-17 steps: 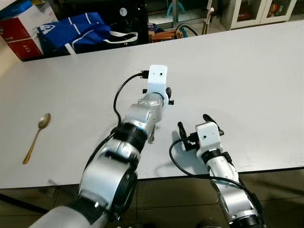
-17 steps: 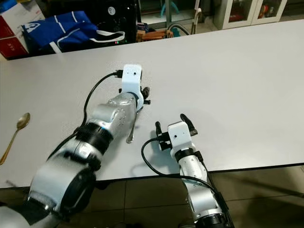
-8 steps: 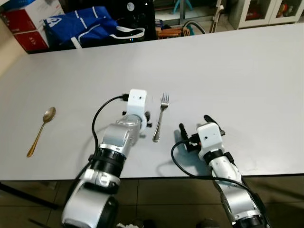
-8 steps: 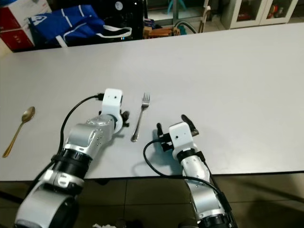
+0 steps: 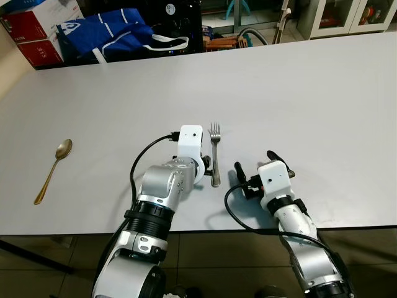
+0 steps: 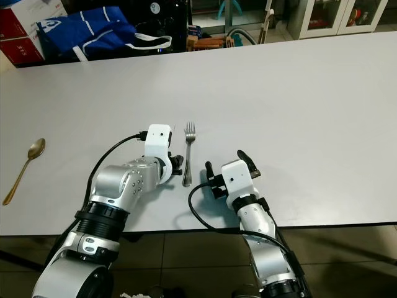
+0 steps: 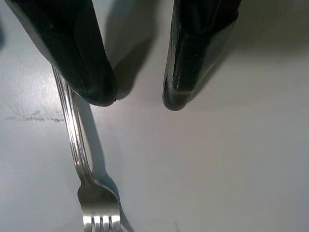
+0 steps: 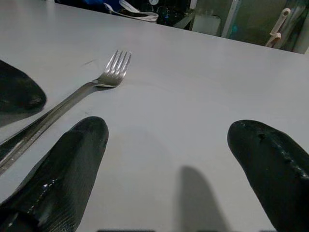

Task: Setting the table

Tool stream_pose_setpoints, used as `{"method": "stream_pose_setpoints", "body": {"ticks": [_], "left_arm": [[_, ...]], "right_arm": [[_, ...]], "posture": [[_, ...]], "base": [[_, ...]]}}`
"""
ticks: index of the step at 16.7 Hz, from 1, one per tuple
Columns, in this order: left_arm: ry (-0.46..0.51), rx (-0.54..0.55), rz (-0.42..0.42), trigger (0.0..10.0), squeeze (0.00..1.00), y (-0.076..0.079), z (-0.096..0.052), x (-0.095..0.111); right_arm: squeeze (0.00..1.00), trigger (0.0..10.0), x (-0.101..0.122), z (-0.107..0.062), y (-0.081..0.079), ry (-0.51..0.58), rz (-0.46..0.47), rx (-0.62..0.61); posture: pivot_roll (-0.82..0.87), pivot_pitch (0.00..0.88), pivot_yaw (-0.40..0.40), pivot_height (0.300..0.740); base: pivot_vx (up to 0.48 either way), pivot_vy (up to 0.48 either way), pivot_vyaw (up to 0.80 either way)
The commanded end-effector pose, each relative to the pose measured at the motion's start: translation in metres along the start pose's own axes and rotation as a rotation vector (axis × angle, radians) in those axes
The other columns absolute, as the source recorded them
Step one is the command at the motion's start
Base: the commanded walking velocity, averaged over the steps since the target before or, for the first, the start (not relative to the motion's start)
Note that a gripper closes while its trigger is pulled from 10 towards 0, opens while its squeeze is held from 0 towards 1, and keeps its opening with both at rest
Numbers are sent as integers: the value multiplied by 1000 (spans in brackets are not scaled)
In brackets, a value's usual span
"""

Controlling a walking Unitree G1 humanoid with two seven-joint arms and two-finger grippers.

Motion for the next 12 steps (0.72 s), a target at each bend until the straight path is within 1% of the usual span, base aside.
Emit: {"method": "stream_pose_setpoints", "body": {"ticks": [1, 3, 6, 10, 11, 12], "left_arm": [[-62, -10, -41, 10000, 0, 7, 1, -17], [-65, -12, -45, 10000, 0, 10, 1, -17], [-53, -16, -63, 10000, 0, 13, -1, -11], [-57, -39, -88, 10000, 0, 27, -2, -9], [-56, -50, -102, 10000, 0, 34, -1, -8], [-55, -51, -103, 10000, 0, 35, -1, -8]], "right_arm": [[0, 10000, -1, -2, 1, -9, 3, 1], [0, 10000, -1, -3, 3, -11, 0, -3], [0, 10000, -1, -3, 3, -11, -1, -4], [0, 10000, 0, -2, 1, -10, 1, 1], [0, 10000, 0, -2, 0, -9, 2, 3], [0, 10000, 0, -2, -1, -9, 2, 4]], "posture": [[-246, 54, 150, 731], [-251, 56, 149, 731], [-251, 56, 149, 731], [-252, 57, 156, 731], [-252, 57, 156, 731], [-252, 57, 156, 731]], "base": [[0, 0, 0], [0, 0, 0], [0, 0, 0], [0, 0, 0], [0, 0, 0], [0, 0, 0]]}}
Point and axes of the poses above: a point about 5 cm out from each wrist's last joint towards the gripper, its own z axis pointing out of the wrist towards the gripper, its own x axis along the axis of the wrist's last joint, y = z × x, the point moved 5 cm from there along z, pointing out of the wrist towards the gripper, and after that the axes turned 6 degrees about -z, right-handed, at the moved point
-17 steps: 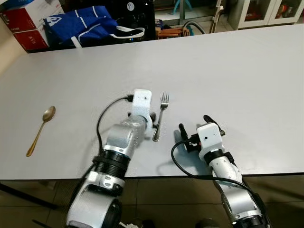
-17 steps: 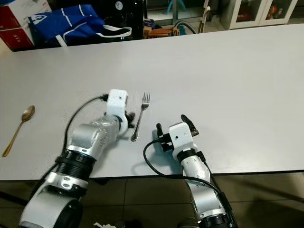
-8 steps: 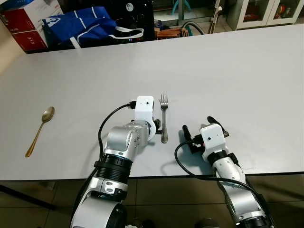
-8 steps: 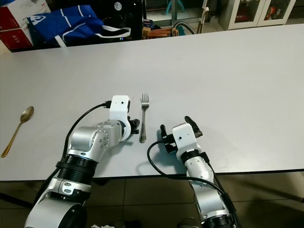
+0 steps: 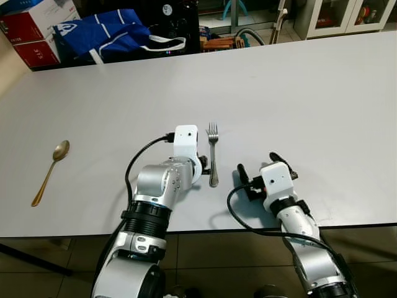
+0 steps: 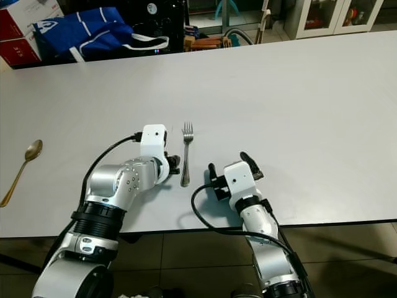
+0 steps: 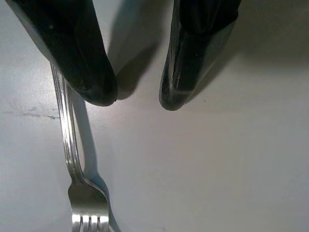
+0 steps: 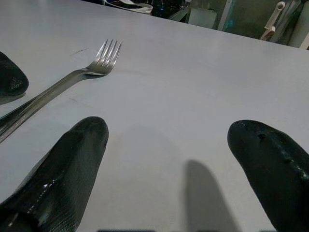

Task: Setting the table

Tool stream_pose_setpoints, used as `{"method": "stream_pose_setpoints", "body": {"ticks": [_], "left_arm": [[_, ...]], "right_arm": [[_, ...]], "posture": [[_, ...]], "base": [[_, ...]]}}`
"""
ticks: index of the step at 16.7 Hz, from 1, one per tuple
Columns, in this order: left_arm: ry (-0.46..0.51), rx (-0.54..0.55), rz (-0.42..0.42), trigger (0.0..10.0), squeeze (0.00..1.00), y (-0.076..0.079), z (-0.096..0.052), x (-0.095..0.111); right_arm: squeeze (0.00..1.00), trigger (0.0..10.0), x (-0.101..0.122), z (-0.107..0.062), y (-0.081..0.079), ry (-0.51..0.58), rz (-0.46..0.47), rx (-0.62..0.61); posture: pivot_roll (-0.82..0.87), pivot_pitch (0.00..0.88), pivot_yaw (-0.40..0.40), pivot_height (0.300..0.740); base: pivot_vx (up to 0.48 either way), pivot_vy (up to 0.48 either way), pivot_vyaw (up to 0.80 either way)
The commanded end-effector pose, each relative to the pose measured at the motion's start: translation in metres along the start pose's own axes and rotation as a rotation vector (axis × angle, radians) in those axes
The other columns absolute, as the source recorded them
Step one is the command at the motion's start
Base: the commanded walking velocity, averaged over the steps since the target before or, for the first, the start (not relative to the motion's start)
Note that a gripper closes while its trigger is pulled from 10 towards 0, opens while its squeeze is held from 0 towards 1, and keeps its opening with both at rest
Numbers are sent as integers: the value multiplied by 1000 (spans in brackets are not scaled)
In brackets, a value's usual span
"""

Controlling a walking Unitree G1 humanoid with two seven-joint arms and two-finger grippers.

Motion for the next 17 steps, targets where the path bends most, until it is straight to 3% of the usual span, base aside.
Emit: {"method": "stream_pose_setpoints", "body": {"ticks": [1, 17], "left_arm": [[-44, -91, -45, 10000, 0, 47, 1, -10], [-33, -226, -28, 10000, 0, 103, -1, -4]], "right_arm": [[0, 10000, 5, 0, -3, 14, 9, 6], [0, 10000, 5, 0, -7, 12, 14, 8]], "posture": [[-252, 57, 156, 731], [-268, 59, 168, 731]], "base": [[0, 0, 0], [0, 0, 0]]}}
Point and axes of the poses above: a point about 5 cm out from each wrist's last joint towards the gripper, its own z axis pointing out of the wrist towards the gripper, its own x axis along the axis of the wrist's last joint, y = z × x, the point moved 5 cm from there along z, pointing out of the wrist towards the gripper, and after that the axes turned 6 degrees about -z, right-handed, at the moved point
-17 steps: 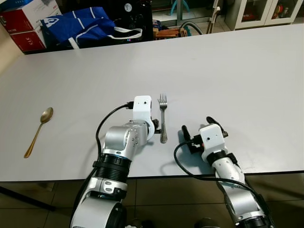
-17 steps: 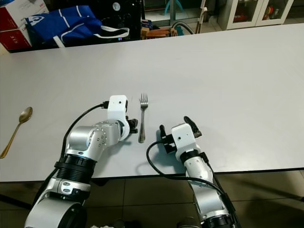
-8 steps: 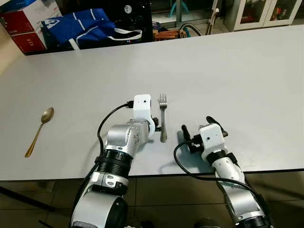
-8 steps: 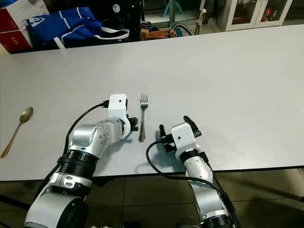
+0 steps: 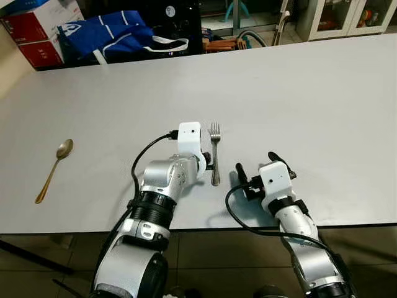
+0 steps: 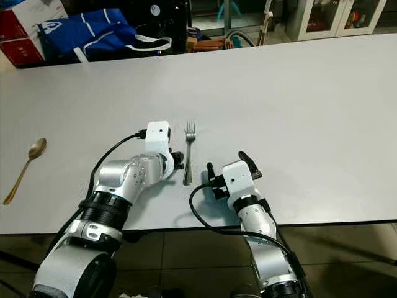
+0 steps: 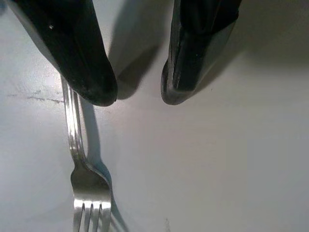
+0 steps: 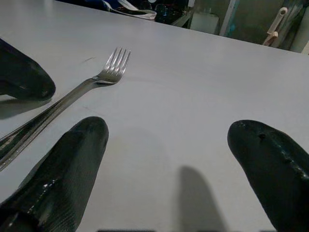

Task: Setting the table

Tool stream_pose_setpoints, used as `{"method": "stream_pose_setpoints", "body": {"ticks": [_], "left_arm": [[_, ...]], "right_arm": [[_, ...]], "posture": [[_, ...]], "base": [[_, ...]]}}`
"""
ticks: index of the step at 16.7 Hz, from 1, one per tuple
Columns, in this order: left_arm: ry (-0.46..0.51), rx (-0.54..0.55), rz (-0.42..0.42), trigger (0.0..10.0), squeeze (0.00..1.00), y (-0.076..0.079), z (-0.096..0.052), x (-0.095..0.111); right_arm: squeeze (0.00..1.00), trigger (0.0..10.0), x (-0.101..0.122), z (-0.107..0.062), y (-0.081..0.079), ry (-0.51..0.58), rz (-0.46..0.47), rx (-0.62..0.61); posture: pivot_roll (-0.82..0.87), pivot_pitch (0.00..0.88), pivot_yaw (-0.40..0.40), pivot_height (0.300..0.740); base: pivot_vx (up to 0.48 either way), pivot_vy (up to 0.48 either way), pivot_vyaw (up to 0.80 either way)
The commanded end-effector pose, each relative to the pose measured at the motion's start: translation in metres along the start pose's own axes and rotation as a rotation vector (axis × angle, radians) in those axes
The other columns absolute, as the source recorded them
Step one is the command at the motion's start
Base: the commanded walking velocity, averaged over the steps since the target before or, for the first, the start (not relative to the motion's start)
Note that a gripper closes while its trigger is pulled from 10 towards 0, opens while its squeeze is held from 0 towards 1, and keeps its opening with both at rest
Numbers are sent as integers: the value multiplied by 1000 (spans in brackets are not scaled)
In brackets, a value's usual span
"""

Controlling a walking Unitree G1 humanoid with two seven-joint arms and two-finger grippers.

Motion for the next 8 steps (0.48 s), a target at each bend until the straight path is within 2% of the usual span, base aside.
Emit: {"method": "stream_pose_setpoints", "body": {"ticks": [1, 3, 8], "left_arm": [[-29, -226, -2, 10000, 0, 96, -13, -10], [-31, -242, 2, 10000, 0, 103, -14, -9], [-33, -255, 5, 10000, 0, 107, -14, -10]], "right_arm": [[0, 10000, 2, 0, -4, 3, 6, 8], [0, 10000, 3, 0, -5, 4, 7, 8], [0, 10000, 3, -1, -6, 3, 8, 10]], "posture": [[-268, 59, 168, 731], [-268, 59, 168, 731], [-272, 60, 172, 731]], "base": [[0, 0, 0], [0, 0, 0], [0, 0, 0]]}}
Point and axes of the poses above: a point about 5 cm out from each wrist's last joint towards the gripper, its own z axis pointing out of the wrist towards the gripper, its own x axis along the axis of the wrist's last joint, y = z × x, the point moved 5 cm from there along z, pointing out of the wrist towards the gripper, and after that the axes turned 6 degrees about -z, right-handed, at the moved point
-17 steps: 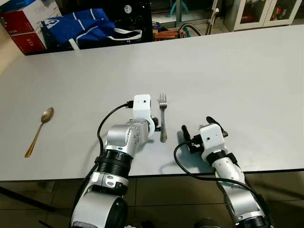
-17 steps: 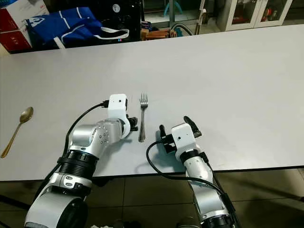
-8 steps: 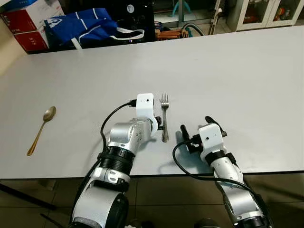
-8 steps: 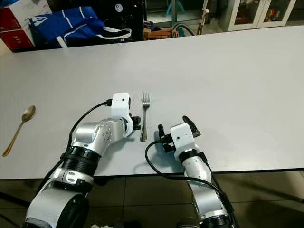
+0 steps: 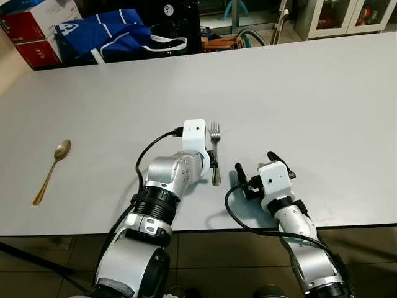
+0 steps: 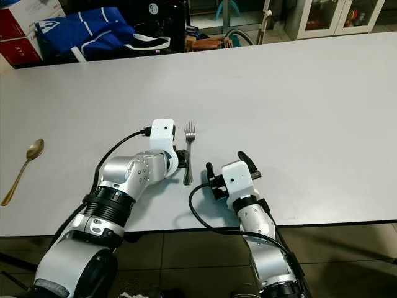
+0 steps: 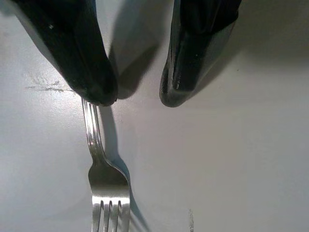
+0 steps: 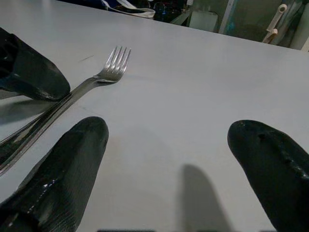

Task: Setting the table

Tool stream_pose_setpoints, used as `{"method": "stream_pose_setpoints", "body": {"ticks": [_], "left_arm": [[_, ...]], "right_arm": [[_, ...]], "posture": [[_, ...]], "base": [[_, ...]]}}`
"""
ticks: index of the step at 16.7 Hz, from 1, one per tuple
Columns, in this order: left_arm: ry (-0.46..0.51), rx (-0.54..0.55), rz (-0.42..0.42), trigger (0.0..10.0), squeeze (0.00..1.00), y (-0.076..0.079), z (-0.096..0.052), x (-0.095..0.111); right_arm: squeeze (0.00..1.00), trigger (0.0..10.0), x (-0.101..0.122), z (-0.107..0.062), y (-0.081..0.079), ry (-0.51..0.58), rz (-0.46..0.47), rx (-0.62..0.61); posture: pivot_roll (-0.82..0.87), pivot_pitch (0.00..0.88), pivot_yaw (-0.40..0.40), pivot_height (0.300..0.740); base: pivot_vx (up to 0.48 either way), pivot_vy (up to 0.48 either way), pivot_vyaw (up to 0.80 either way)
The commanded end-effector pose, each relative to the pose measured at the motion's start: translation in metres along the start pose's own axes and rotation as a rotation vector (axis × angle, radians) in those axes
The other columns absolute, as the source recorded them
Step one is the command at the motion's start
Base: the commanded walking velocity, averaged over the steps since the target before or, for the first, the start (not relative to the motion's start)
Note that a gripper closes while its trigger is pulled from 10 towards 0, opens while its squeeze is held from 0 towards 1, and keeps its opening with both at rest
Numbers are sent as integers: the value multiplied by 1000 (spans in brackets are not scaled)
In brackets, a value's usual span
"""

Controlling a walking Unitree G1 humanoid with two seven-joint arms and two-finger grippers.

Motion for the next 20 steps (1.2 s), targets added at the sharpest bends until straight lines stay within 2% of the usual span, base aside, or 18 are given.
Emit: {"method": "stream_pose_setpoints", "body": {"ticks": [1, 9, 20], "left_arm": [[-34, -237, -9, 10000, 0, 101, -14, -11], [-36, -292, -16, 10000, 0, 126, -19, -11], [-23, -344, -45, 10000, 0, 140, -25, -4]], "right_arm": [[0, 10000, 1, -1, -4, -1, 2, 7], [0, 10000, 0, -1, -5, -4, 0, 15], [0, 10000, -1, -1, -7, -5, 1, 14]], "posture": [[-270, 61, 172, 731], [-273, 62, 173, 731], [-278, 57, 182, 731]], "base": [[0, 0, 0], [0, 0, 0], [0, 0, 0]]}}
Point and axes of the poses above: a point about 5 cm out from each wrist's last joint towards the gripper, its own z axis pointing out of the wrist towards the gripper, its own x axis along the axis of the wrist's last joint, y = z × x, the point moved 5 cm from there along z, pointing out of the wrist towards the gripper, and after that the axes turned 6 degrees about -z, right-handed, at the moved point
